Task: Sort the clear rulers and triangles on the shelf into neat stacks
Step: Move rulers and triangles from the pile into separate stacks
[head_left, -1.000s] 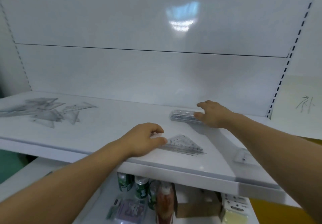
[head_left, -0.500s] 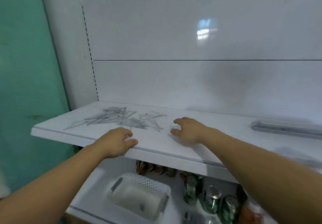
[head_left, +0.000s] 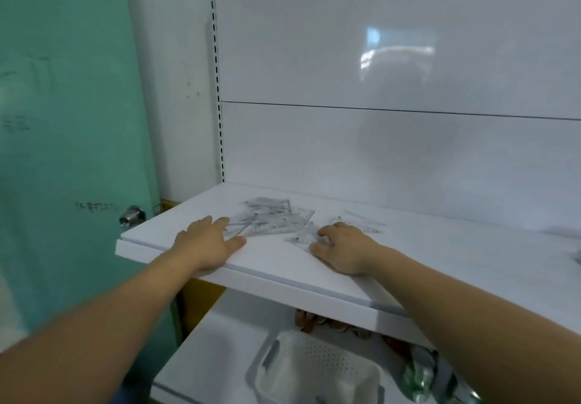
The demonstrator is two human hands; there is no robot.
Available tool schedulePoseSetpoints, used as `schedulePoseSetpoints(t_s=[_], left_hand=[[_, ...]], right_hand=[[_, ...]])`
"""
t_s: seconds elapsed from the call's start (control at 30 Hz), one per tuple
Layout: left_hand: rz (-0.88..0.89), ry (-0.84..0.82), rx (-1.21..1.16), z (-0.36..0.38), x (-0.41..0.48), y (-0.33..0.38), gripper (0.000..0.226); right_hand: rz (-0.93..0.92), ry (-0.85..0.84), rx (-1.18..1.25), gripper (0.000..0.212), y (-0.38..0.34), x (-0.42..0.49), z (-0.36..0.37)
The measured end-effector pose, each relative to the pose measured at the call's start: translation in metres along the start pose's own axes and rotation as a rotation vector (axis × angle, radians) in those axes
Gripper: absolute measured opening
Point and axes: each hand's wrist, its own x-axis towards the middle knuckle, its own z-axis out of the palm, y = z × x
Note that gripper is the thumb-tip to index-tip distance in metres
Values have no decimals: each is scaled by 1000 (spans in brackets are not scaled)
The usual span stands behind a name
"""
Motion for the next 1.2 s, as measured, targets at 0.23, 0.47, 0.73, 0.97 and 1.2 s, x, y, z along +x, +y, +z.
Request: schedulePoseSetpoints(t_s=[0.23,0.47,0.73,0.97,1.2], left_hand=[[92,-113,-21,2,50,13,59],[214,52,-168,-6,62,2,19],[265,128,-345,-6,81,-13,19],[306,209,-325,-10,90,-36,18],[285,122,-728,-16,89,-46,26]], right_hand=[[40,77,53,63,-4,68,8],[85,146,311,60,2,93,6],[177,179,192,48,2,92,-2],[258,295,124,51,-15,79,1],[341,469,163,49,-34,62,8]])
